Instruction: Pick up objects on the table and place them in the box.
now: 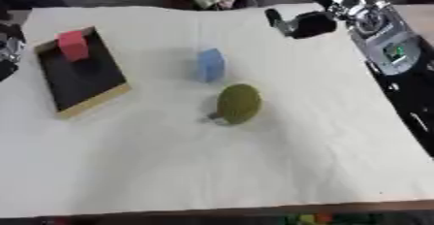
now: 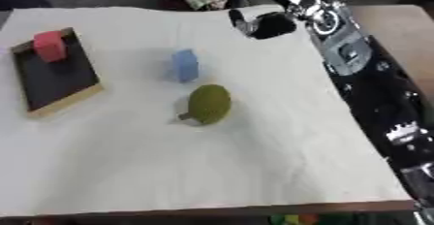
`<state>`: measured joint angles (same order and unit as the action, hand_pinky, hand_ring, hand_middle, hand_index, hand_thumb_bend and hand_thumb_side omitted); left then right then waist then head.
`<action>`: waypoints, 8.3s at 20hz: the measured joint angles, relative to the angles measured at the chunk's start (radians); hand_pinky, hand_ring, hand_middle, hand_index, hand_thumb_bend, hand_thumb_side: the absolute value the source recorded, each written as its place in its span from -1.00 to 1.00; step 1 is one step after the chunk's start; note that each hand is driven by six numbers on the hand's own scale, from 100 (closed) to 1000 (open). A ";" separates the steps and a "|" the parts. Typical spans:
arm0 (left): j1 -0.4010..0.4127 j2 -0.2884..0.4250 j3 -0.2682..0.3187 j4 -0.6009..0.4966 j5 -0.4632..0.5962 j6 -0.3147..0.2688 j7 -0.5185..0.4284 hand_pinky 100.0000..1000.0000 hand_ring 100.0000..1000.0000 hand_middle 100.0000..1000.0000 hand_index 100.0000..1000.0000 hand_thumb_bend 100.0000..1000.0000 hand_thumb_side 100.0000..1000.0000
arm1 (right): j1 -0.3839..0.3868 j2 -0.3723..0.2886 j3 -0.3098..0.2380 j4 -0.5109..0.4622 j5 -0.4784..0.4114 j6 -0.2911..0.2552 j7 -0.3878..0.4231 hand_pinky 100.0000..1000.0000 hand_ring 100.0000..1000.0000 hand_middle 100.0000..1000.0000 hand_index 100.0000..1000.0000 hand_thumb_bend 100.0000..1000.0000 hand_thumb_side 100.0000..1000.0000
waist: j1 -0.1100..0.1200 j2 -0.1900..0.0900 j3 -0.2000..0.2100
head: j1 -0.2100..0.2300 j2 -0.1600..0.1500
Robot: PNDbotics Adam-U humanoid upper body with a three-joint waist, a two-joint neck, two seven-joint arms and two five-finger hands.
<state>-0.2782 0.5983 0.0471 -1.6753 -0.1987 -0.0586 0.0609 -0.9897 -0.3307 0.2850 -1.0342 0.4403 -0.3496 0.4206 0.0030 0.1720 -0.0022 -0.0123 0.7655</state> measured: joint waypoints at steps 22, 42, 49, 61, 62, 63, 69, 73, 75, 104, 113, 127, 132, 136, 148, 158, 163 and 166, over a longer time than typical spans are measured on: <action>0.061 -0.069 0.023 -0.082 0.015 0.012 -0.094 0.12 0.34 0.36 0.66 -1.00 0.16 | 0.015 0.090 0.084 0.158 0.319 -0.190 0.200 0.66 0.70 0.71 0.82 -1.00 0.42 | -0.012 -0.003 -0.001 | -0.024 0.000; 0.073 -0.072 0.023 -0.076 0.011 0.012 -0.111 0.12 0.34 0.36 0.67 -1.00 0.19 | 0.066 0.004 0.186 0.011 0.175 -0.105 0.285 0.67 0.71 0.73 0.89 -1.00 -0.12 | -0.023 -0.003 -0.008 | -0.020 0.000; 0.075 -0.073 0.023 -0.075 0.007 0.012 -0.112 0.12 0.34 0.36 0.67 -1.00 0.20 | 0.071 0.023 0.167 0.049 0.325 -0.163 0.227 0.66 0.69 0.70 0.48 -1.00 -0.48 | -0.021 -0.003 -0.007 | -0.020 0.000; 0.075 -0.074 0.023 -0.070 0.006 0.013 -0.112 0.12 0.34 0.36 0.67 -1.00 0.21 | 0.049 0.041 0.128 0.059 0.273 -0.249 0.129 0.53 0.52 0.39 -0.40 -1.00 -0.69 | -0.020 -0.003 -0.004 | -0.020 0.000; 0.075 -0.074 0.023 -0.070 0.006 0.013 -0.112 0.12 0.34 0.36 0.67 -1.00 0.21 | 0.045 0.043 0.127 0.055 0.261 -0.249 0.124 0.53 0.52 0.39 -0.41 -1.00 -0.69 | -0.020 -0.003 -0.004 | -0.020 0.000; 0.075 -0.074 0.023 -0.070 0.006 0.013 -0.112 0.12 0.34 0.36 0.67 -1.00 0.21 | 0.039 0.044 0.125 0.051 0.249 -0.247 0.121 0.53 0.52 0.39 -0.41 -1.00 -0.70 | -0.020 -0.003 -0.003 | -0.020 0.000; 0.076 -0.081 0.023 -0.072 0.006 0.013 -0.116 0.11 0.34 0.36 0.67 -1.00 0.22 | -0.002 0.045 0.115 0.017 0.206 -0.232 0.112 0.54 0.52 0.40 -0.40 -1.00 -0.70 | -0.021 -0.003 0.000 | -0.020 0.000; 0.076 -0.082 0.023 -0.082 0.008 0.011 -0.118 0.10 0.34 0.36 0.67 -1.00 0.20 | -0.040 0.052 0.104 0.006 0.199 -0.221 0.106 0.55 0.52 0.40 -0.40 -1.00 -0.70 | -0.021 -0.003 0.006 | -0.021 0.000; 0.075 -0.082 0.023 -0.091 0.011 0.011 -0.118 0.10 0.34 0.36 0.67 -1.00 0.19 | -0.063 0.066 0.092 0.006 0.205 -0.214 0.099 0.55 0.52 0.41 -0.40 -1.00 -0.70 | -0.021 -0.003 0.017 | -0.024 0.000; -0.089 -0.216 -0.023 -0.305 0.108 -0.016 -0.120 0.08 0.33 0.34 0.66 -1.00 -0.11 | -0.194 0.389 -0.183 0.243 0.912 -0.030 -0.308 0.57 0.53 0.41 -0.36 -1.00 -0.71 | -0.016 0.045 0.358 | -0.263 0.000; -0.124 -0.253 -0.037 -0.305 0.138 -0.036 -0.137 0.09 0.33 0.34 0.66 -1.00 -0.12 | -0.149 0.453 -0.218 0.272 1.086 0.049 -0.412 0.56 0.53 0.40 -0.36 -1.00 -0.70 | -0.025 0.057 0.436 | -0.354 -0.001; -0.137 -0.267 -0.051 -0.305 0.151 -0.041 -0.155 0.08 0.33 0.33 0.66 -1.00 -0.09 | -0.119 0.477 -0.245 0.313 1.232 0.132 -0.558 0.57 0.56 0.47 0.64 -1.00 -0.63 | -0.030 0.065 0.460 | -0.403 -0.006; -0.137 -0.267 -0.051 -0.305 0.151 -0.039 -0.159 0.08 0.33 0.34 0.66 -1.00 -0.08 | -0.118 0.477 -0.247 0.320 1.232 0.138 -0.546 0.58 0.59 0.54 0.87 -1.00 -0.62 | -0.032 0.065 0.459 | -0.403 -0.008; -0.137 -0.267 -0.051 -0.305 0.150 -0.039 -0.161 0.09 0.33 0.34 0.66 -1.00 -0.08 | -0.119 0.477 -0.247 0.320 1.232 0.154 -0.523 0.58 0.60 0.56 0.88 -1.00 -0.62 | -0.034 0.065 0.459 | -0.403 -0.010; -0.136 -0.267 -0.051 -0.305 0.146 -0.039 -0.161 0.09 0.34 0.34 0.67 -1.00 -0.07 | -0.136 0.476 -0.247 0.318 1.152 0.146 -0.467 0.72 0.77 0.80 0.94 -1.00 -0.43 | -0.037 0.065 0.451 | -0.401 -0.011; -0.136 -0.267 -0.051 -0.305 0.145 -0.039 -0.161 0.09 0.34 0.33 0.67 -1.00 -0.05 | -0.146 0.473 -0.247 0.323 1.013 0.135 -0.354 0.73 0.79 0.83 0.91 -1.00 0.42 | -0.042 0.065 0.443 | -0.394 -0.011; -0.134 -0.267 -0.051 -0.305 0.145 -0.039 -0.161 0.09 0.34 0.33 0.66 -1.00 -0.05 | -0.166 0.455 -0.235 0.306 0.959 0.138 -0.322 0.73 0.79 0.82 0.91 -1.00 0.25 | -0.042 0.065 0.433 | -0.393 -0.011; -0.125 -0.267 -0.050 -0.305 0.144 -0.039 -0.161 0.09 0.34 0.33 0.66 -1.00 -0.04 | -0.192 0.429 -0.225 0.300 0.926 0.120 -0.307 0.73 0.79 0.82 0.92 -1.00 0.16 | -0.042 0.064 0.416 | -0.386 -0.011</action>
<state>-0.4034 0.3314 -0.0029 -1.9801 -0.0543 -0.0980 -0.0998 -1.1816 0.0985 0.0596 -0.7345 1.3664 -0.2298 0.1132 -0.0392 0.2362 0.4138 -0.3979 0.7545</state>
